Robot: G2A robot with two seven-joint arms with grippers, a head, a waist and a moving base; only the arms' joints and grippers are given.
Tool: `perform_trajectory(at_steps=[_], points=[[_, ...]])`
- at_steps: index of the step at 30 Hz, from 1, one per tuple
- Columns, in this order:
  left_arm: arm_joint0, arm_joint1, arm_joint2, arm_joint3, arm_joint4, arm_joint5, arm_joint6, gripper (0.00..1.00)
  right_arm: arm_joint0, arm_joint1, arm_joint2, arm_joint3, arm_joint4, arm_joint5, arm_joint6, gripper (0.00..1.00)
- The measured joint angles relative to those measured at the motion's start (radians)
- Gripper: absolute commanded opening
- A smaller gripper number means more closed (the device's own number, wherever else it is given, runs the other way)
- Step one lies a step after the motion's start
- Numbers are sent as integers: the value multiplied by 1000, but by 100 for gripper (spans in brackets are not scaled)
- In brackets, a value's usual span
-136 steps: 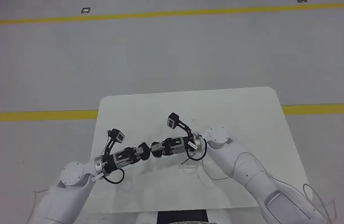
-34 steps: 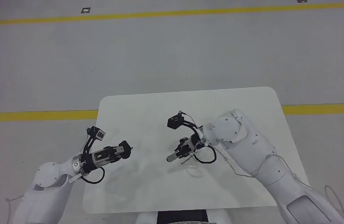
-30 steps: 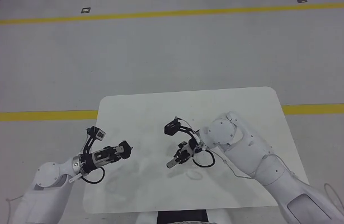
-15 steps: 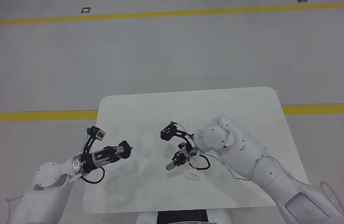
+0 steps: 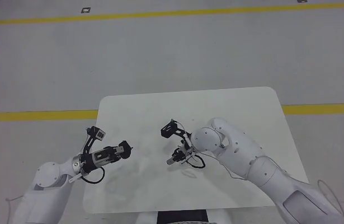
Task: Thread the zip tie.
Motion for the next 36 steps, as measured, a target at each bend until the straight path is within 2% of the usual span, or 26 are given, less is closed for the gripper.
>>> perform_trajectory(at_steps=[5, 13, 14, 15, 17, 20, 25, 31, 36], points=[[0, 0, 0, 0, 0, 0, 0, 0, -16, 9, 10, 19, -35, -20, -25, 100], [0, 0, 0, 0, 0, 0, 0, 0, -46, 33, 52, -12, -80, -35, -1, 100], [0, 0, 0, 0, 0, 0, 0, 0, -48, 34, 53, -13, -85, -36, 1, 88], [0, 0, 0, 0, 0, 0, 0, 0, -50, 35, 54, -14, -90, -37, 3, 80], [0, 0, 0, 0, 0, 0, 0, 0, -53, 36, 52, -13, -98, -37, 2, 50], [0, 0, 0, 0, 0, 0, 0, 0, -56, 36, 46, -10, -115, -40, -4, 44], [0, 0, 0, 0, 0, 0, 0, 0, -60, 37, 37, -6, -144, -38, -15, 41], [0, 0, 0, 0, 0, 0, 0, 0, -66, 34, 24, -10, -213, 6, -43, 31], [0, 0, 0, 0, 0, 0, 0, 0, -71, 32, 14, -12, -249, 29, -50, 28]])
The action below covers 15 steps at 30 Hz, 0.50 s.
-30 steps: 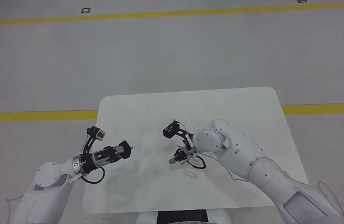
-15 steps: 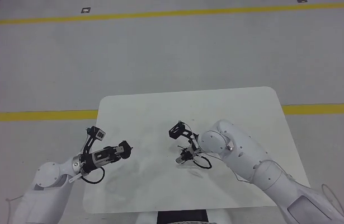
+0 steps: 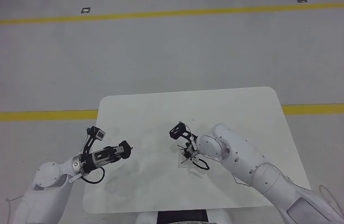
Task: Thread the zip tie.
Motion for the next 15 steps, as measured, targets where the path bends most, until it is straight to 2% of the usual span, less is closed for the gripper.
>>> perform_trajectory(at_steps=[5, 15], points=[[0, 0, 0, 0, 0, 0, 0, 0, -1, -2, -3, -6, -17, 6, 2, 27], [0, 0, 0, 0, 0, 0, 0, 0, -10, -5, -10, -14, -50, -3, 15, 19]])
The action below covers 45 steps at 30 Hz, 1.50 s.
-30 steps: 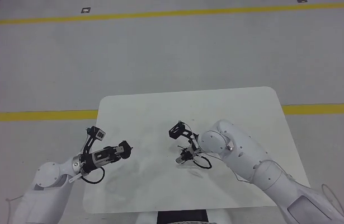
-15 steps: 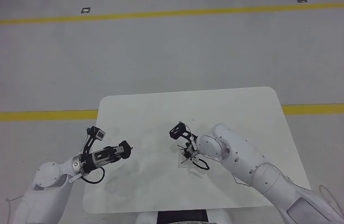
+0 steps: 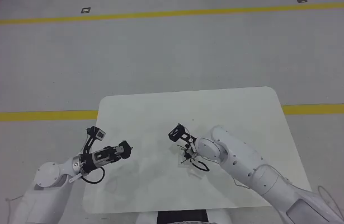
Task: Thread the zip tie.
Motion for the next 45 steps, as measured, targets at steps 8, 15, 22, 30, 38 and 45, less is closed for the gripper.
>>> perform_trajectory(at_steps=[8, 15, 22, 30, 38, 45], points=[[0, 0, 0, 0, 0, 0, 0, 0, 2, -8, -8, 19, -6, -4, -3, 18], [0, 0, 0, 0, 0, 0, 0, 0, 7, -16, -16, 35, -23, 0, -18, 19], [0, 0, 0, 0, 0, 0, 0, 0, 18, -27, -33, 53, -45, 13, -11, 12], [0, 0, 0, 0, 0, 0, 0, 0, 24, -37, -38, 69, -52, 14, -6, 2], [0, 0, 0, 0, 0, 0, 0, 0, 20, -40, -31, 61, -69, 20, -5, 15], [0, 0, 0, 0, 0, 0, 0, 0, 3, -37, -28, 27, -129, 38, 8, 18]])
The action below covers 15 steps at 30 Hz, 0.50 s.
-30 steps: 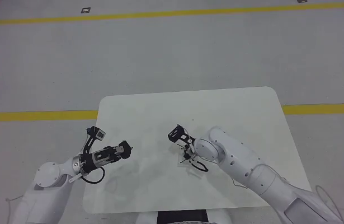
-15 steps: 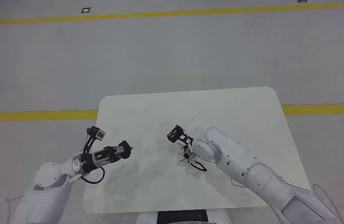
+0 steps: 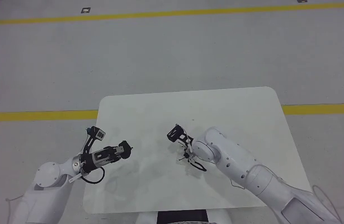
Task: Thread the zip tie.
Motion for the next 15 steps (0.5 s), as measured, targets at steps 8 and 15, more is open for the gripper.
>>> perform_trajectory(at_steps=[8, 15], points=[[0, 0, 0, 0, 0, 0, 0, 0, -23, -1, -4, -17, -65, 17, -2, 17], [0, 0, 0, 0, 0, 0, 0, 0, -31, -10, -23, -14, -113, 17, -9, 15]])
